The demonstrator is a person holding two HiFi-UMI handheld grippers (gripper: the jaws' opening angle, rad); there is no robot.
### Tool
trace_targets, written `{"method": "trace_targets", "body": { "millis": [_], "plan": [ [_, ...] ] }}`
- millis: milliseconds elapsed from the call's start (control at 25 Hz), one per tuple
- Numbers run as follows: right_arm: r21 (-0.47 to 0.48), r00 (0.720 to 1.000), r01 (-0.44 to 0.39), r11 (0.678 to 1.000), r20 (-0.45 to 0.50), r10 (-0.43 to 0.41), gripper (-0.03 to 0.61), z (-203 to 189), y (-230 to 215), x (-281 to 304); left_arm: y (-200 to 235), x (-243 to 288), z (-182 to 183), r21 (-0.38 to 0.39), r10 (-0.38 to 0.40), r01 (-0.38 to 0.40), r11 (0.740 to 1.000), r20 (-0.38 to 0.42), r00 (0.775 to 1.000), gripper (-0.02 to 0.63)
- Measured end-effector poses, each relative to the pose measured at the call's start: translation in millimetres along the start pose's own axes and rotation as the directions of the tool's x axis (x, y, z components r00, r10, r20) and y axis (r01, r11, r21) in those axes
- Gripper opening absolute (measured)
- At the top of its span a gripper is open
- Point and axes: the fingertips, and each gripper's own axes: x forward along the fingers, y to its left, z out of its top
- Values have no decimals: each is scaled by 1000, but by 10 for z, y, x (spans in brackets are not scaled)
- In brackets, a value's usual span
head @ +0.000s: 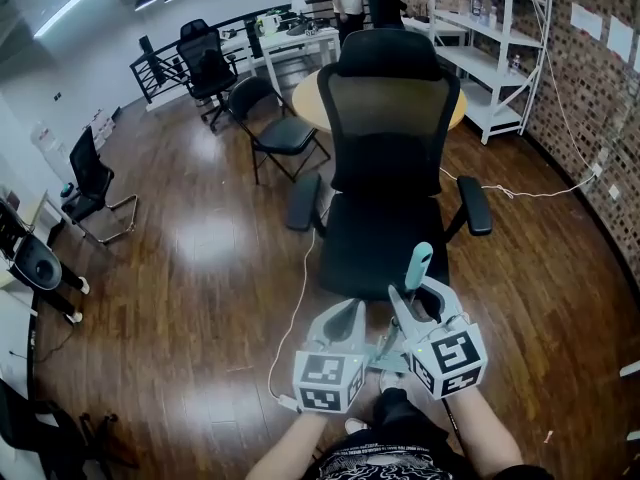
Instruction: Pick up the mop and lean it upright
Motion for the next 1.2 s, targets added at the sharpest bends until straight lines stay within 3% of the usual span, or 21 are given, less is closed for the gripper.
{"method": "trace_targets", "body": {
  "millis": [440,1200],
  "plan": [
    [2,994,-46,999,-95,46,92,-472,-148,387,202,249,-30,-25,57,-57,998,-27,998,3],
    [49,966,-87,995,-239,96,91,-1331,-494,1018,307,815,30,-4,71,-72,997,-60,996,3]
  ]
}}
